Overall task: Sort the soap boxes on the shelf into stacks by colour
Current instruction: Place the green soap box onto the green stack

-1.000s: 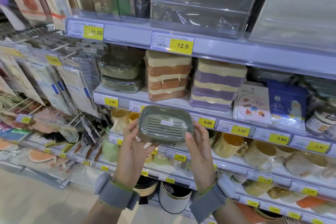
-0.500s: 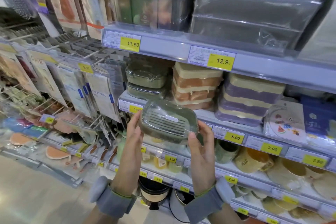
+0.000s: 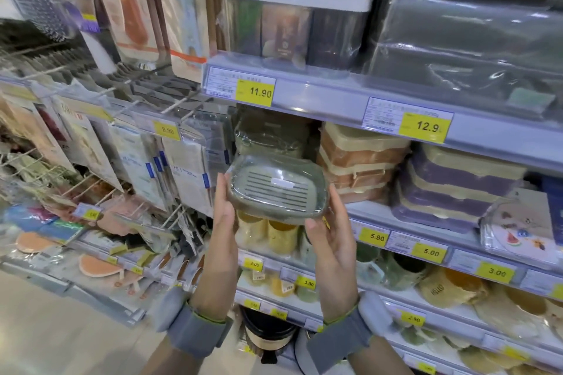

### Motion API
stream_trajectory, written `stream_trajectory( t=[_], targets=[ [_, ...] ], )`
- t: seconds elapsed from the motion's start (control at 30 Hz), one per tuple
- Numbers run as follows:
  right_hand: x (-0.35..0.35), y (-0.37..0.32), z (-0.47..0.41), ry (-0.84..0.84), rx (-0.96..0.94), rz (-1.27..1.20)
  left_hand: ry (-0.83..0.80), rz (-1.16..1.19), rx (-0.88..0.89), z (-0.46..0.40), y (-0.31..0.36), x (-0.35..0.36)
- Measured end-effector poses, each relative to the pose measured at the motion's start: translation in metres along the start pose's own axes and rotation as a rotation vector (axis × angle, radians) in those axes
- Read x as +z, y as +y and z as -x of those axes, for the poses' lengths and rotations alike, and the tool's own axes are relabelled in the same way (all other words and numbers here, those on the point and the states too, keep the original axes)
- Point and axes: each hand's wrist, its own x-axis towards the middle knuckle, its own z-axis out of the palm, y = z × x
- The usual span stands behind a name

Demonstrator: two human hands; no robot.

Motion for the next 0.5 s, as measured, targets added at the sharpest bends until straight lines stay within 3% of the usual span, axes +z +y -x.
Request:
stream_trajectory(
  t=[0.3,0.5],
  targets=[
    [0.031,0.002,-0.036,0.022,-0.046,0.102,-0.043,-0.014,0.001,-0.039,0.01,-0.02],
    [0.042,-0.002,-0.068,0.046,-0.056,0.16,-0.155,-0.194,-0.035,-0.074,0.024,-0.033]
  ],
)
